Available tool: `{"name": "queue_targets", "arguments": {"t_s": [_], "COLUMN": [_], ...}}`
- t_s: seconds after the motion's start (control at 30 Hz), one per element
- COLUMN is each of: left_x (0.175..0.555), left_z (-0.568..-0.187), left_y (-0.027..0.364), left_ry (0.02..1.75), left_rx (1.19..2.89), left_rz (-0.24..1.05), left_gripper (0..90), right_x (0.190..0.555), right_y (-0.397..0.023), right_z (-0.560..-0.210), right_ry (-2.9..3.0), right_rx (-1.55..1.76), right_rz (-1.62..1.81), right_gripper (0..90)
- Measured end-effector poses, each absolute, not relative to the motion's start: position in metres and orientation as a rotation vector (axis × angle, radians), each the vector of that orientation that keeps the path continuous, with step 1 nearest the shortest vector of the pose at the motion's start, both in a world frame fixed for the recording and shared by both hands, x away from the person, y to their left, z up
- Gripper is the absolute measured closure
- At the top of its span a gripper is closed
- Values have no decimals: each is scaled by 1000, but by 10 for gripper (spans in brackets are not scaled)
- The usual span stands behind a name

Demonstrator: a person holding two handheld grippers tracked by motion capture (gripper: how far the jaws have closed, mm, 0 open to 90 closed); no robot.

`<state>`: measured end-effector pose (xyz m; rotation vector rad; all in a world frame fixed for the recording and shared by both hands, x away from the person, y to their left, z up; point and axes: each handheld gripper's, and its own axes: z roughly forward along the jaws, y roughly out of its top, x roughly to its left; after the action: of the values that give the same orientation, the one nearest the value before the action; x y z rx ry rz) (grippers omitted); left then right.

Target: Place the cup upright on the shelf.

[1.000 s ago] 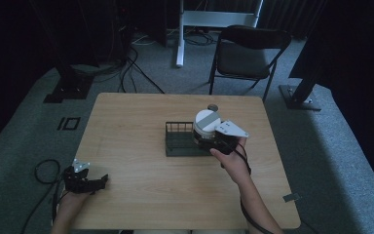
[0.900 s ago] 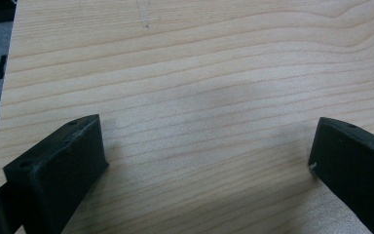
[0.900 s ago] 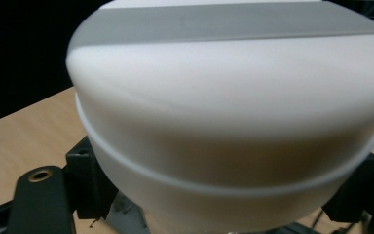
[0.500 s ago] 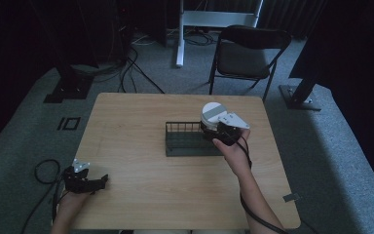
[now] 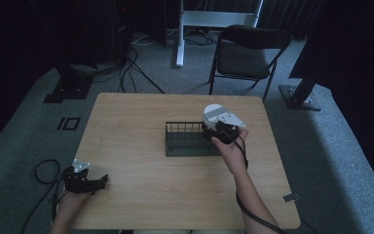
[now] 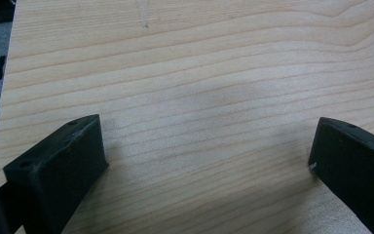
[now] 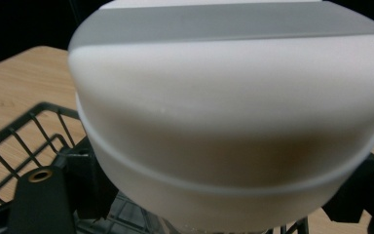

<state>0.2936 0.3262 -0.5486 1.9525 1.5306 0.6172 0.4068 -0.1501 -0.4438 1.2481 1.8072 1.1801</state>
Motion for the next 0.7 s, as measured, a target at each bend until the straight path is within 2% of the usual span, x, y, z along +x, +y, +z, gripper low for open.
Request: {"name": "queue_targets", "arguments": {"t_s": [0.7], "left_x": [294], "left_z": [-549], "left_y": [326], "left_ry": [1530], "left_rx": [1952], "left_rz": [617], "left_gripper": [2], "right_x": [415], "right_y": [-145], "right_z": [-465], "right_ry": [1887], "right_rx": [1338], "right_rz": [1092], "right_gripper": [183]}}
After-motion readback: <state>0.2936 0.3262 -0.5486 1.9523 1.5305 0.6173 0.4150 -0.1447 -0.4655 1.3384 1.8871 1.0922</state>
